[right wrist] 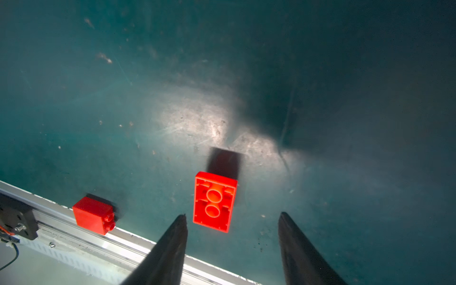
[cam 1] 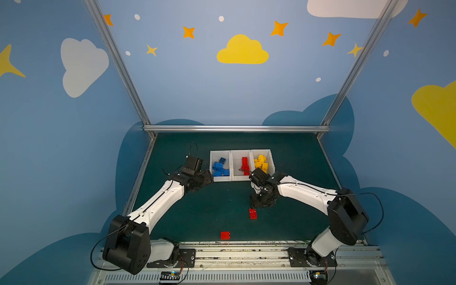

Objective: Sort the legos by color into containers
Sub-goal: 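Grasp the farther red brick with the right gripper while the left gripper withdraws, then carry the red brick with the right gripper into the red compartment and release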

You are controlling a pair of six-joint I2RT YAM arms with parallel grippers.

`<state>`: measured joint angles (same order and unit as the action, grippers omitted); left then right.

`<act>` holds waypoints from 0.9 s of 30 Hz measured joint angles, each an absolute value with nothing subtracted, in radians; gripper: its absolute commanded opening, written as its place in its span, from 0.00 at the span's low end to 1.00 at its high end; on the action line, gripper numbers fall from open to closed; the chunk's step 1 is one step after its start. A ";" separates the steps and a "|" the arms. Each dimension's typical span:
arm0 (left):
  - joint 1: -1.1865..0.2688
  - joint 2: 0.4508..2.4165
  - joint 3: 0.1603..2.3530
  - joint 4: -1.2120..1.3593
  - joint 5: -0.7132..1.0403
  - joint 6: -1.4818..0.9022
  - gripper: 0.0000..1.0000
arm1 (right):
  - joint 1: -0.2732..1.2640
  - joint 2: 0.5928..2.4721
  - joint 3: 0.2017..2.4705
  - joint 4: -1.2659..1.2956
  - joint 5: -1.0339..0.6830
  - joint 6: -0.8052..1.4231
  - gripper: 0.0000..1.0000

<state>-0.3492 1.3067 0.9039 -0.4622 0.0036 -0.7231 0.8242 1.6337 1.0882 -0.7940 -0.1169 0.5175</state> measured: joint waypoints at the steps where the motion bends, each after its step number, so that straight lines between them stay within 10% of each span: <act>1: -0.349 1.295 0.888 -0.461 0.004 -0.729 0.68 | 0.831 1.644 1.088 -0.792 -0.117 0.519 0.58; 27: -0.350 1.196 0.753 -0.444 -0.011 -0.793 0.68 | 0.906 1.760 1.094 -0.776 -0.115 0.553 0.28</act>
